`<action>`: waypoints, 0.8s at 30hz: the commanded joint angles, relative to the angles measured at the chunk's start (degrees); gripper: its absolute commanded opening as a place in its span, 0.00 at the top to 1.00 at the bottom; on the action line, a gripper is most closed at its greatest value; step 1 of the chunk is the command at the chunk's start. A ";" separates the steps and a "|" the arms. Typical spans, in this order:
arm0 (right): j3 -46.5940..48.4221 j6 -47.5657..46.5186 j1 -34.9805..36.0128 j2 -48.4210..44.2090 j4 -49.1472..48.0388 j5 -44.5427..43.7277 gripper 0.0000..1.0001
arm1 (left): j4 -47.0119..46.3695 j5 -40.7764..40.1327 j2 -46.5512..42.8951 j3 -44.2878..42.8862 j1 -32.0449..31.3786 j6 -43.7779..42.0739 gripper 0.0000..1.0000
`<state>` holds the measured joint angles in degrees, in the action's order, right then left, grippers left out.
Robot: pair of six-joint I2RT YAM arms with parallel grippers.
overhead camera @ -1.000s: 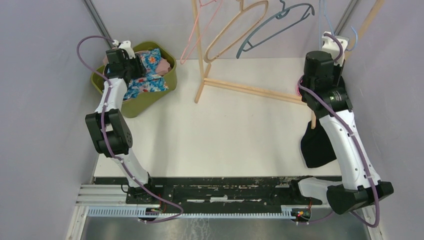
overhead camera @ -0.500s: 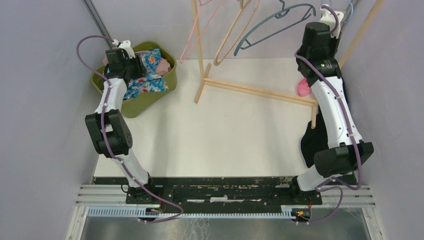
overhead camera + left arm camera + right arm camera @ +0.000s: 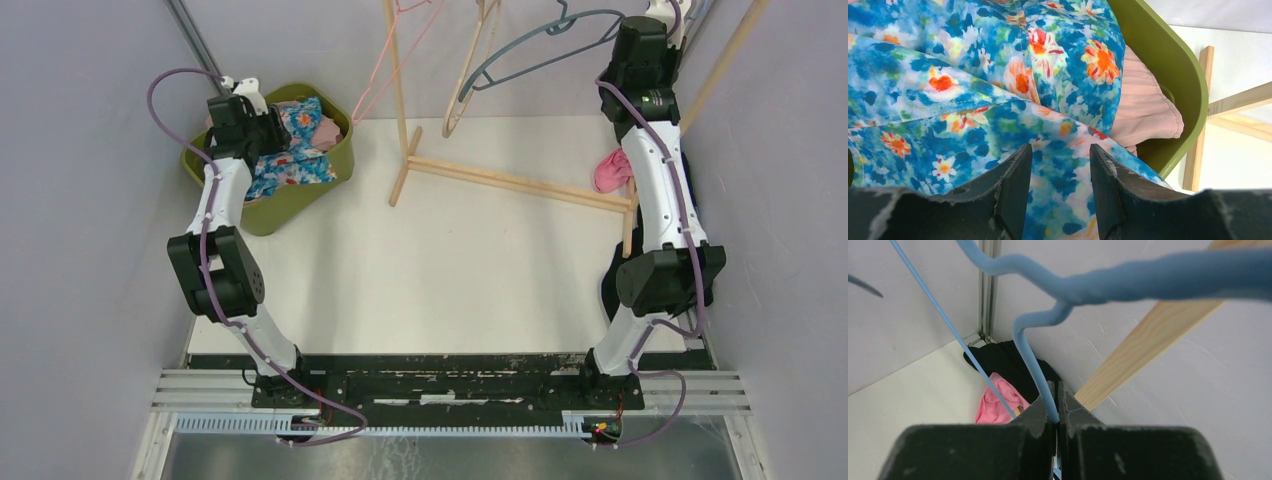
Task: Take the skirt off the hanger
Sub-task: Place the hanger at the clothesline.
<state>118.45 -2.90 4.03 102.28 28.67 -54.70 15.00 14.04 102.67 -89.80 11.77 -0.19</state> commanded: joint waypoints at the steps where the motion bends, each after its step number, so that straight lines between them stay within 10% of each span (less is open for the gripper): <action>1: 6.18 -1.36 -1.82 2.31 -2.42 1.12 0.99 | -0.11 0.48 -4.26 0.53 0.13 0.80 0.47; 24: 20.41 8.74 -3.86 12.93 26.18 11.32 0.99 | 0.69 3.72 -4.90 -0.16 0.13 1.48 0.46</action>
<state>135.57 1.78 0.58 112.97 43.90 -47.09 16.73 15.77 99.15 -89.06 11.77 -0.19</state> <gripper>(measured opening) 0.029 0.535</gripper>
